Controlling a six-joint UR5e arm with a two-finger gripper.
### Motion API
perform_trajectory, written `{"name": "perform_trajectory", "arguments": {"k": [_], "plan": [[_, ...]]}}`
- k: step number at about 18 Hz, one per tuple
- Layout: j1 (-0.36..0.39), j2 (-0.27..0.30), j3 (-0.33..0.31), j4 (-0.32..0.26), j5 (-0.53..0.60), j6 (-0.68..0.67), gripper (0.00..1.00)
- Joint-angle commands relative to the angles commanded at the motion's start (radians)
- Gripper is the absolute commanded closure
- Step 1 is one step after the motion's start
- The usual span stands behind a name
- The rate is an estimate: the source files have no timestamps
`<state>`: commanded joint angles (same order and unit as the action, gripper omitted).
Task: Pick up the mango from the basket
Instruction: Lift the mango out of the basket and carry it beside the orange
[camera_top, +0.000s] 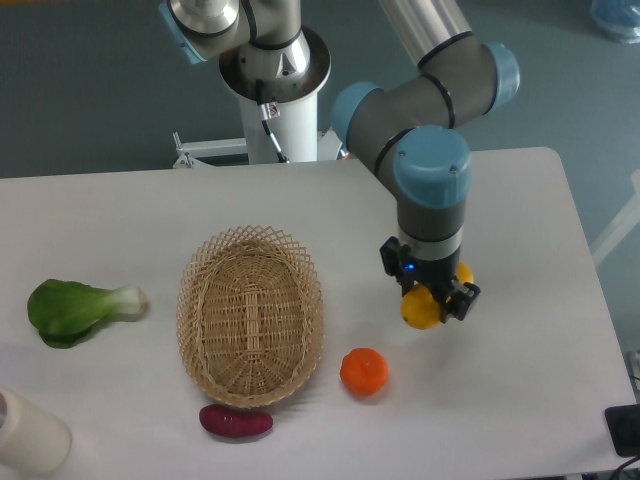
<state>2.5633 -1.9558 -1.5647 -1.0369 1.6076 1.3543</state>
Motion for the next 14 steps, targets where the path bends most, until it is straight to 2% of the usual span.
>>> {"name": "perform_trajectory", "arguments": {"k": [5,9,14], "plan": [[0.032,0.000,0.002,0.001,-0.054,0.012,0.59],[0.063,0.003,-0.003,0.000,-0.058,0.075,0.59],[0.066,0.005,-0.005,0.000,-0.066,0.075,0.59]]}}
